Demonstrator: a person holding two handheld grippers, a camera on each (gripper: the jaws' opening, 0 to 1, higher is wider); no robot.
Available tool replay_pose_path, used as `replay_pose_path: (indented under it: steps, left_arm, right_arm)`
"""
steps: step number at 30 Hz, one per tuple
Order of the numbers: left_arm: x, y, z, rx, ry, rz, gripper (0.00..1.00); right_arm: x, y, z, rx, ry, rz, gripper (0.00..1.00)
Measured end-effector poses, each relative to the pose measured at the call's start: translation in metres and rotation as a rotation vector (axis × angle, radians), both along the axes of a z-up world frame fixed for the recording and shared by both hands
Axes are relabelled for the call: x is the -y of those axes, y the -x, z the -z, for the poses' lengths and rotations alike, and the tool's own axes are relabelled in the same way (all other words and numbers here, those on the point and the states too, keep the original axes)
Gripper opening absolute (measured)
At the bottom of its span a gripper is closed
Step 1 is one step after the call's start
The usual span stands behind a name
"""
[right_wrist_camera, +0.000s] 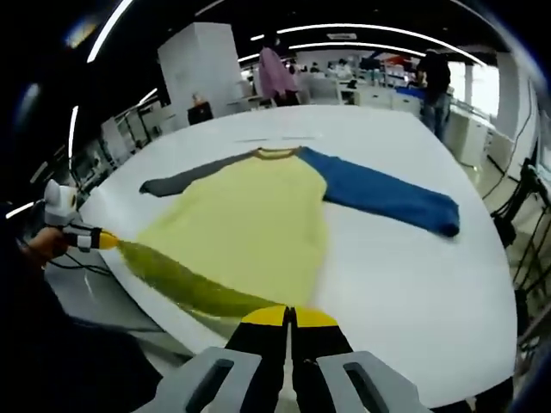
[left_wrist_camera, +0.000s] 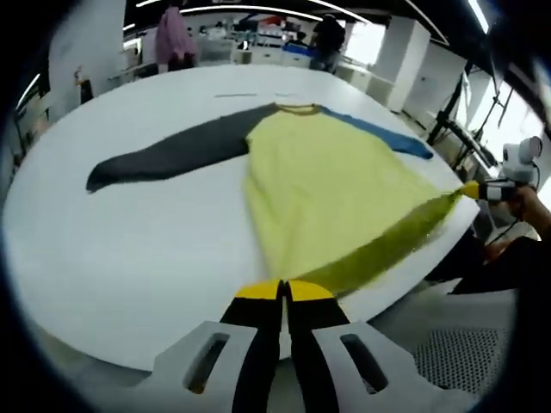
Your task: Fold the garment on the visible template until the final outline fits inside the template.
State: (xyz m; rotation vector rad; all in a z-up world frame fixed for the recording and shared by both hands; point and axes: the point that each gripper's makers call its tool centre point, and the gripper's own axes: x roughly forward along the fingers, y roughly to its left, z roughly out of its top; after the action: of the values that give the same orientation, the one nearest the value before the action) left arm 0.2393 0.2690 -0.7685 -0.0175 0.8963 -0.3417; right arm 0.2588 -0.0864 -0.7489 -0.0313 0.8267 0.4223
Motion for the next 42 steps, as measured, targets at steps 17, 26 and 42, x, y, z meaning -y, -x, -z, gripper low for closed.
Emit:
replay_pose_path:
  steps: [17, 26, 42]
  left_arm:
    - [-0.001, 0.014, 0.031, -0.062, -0.090, 0.089, 0.00]
    - [-0.006, 0.018, 0.025, -0.091, -0.100, 0.077, 0.04]
    - [0.006, -0.010, -0.004, 0.062, 0.045, 0.088, 0.33]
  right_arm:
    - [0.006, 0.019, 0.051, -0.078, 0.073, -0.011, 0.00]
    - [0.008, 0.021, 0.051, -0.101, 0.049, -0.002, 0.00]
    - [0.009, -0.002, 0.010, -0.004, -0.077, 0.015, 0.44]
